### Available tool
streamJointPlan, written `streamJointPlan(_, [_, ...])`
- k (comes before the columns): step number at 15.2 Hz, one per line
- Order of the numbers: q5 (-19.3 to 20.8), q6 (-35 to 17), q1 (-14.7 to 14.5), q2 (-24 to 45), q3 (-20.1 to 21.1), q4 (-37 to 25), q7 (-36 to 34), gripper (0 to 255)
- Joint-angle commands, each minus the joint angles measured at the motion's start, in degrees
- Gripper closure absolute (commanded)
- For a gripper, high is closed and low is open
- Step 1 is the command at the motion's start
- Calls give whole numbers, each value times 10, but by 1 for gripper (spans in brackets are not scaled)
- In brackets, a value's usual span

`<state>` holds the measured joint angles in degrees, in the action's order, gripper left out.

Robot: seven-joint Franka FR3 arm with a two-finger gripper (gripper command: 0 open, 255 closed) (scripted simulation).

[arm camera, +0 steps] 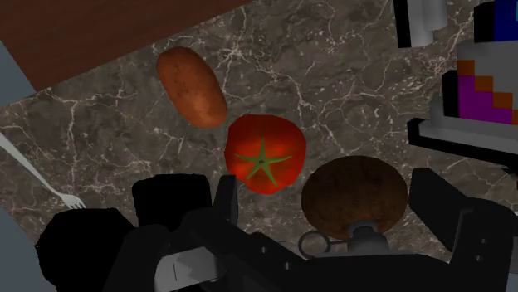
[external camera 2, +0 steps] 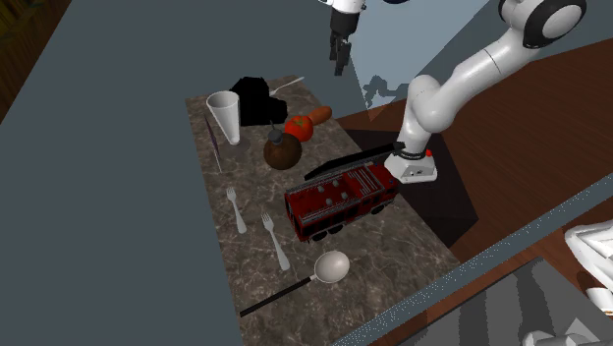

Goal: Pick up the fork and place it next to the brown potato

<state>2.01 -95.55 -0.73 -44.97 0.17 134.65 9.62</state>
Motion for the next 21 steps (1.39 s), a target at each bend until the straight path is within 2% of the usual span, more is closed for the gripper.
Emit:
streamJointPlan(1, [0, 0, 0, 0, 0, 0, 0, 0])
streamJointPlan(11, [-105, -78, -8, 51, 118, 58, -219, 0])
streamJointPlan(21, [-183, -190, -7, 195, 236, 32, -431, 0])
